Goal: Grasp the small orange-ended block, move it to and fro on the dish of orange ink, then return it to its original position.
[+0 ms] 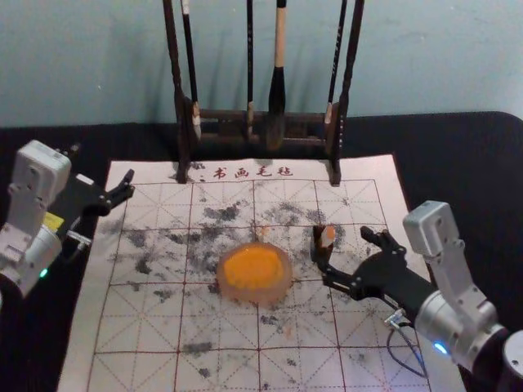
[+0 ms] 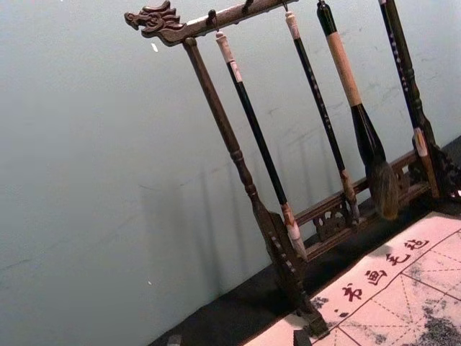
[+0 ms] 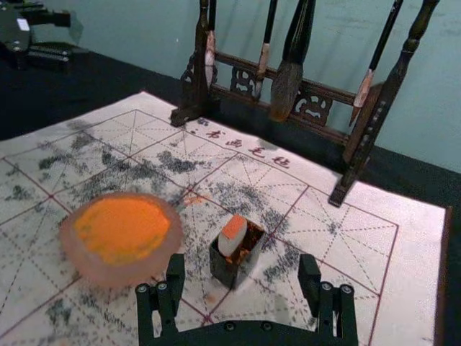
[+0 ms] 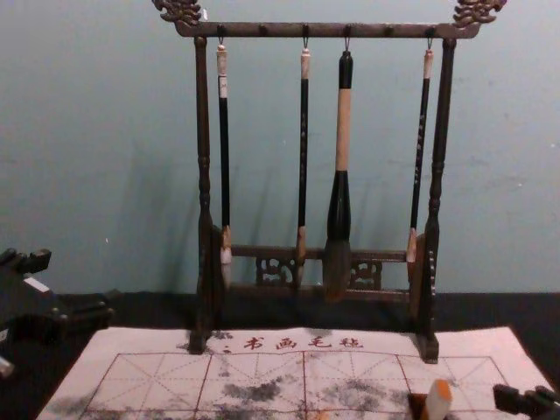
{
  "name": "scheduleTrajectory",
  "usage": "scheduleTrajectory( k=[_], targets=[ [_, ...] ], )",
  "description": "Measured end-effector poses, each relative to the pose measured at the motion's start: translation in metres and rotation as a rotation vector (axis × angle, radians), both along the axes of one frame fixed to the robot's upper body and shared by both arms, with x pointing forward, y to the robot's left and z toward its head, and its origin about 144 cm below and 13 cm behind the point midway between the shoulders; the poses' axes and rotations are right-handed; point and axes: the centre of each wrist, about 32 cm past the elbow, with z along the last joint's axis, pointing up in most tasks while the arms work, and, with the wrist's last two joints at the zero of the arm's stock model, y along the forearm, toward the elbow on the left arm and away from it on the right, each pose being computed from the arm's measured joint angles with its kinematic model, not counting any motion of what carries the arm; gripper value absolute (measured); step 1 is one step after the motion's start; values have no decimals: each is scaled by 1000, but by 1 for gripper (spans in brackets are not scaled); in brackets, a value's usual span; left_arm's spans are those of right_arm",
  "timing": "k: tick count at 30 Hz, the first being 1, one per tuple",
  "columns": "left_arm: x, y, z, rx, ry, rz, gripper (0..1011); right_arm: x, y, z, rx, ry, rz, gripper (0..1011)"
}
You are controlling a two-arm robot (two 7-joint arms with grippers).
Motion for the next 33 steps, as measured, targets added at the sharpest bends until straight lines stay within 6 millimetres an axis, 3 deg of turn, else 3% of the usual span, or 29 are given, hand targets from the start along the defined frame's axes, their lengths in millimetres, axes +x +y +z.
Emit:
scheduleTrajectory(
  k=[13, 33],
  targets=[
    [0, 0, 0, 0, 0, 0, 1001, 9, 16, -5, 41, -24, -35, 1003],
    [0, 0, 0, 0, 0, 0, 1001, 9, 20, -10, 72, -48, -41, 1003]
  ],
)
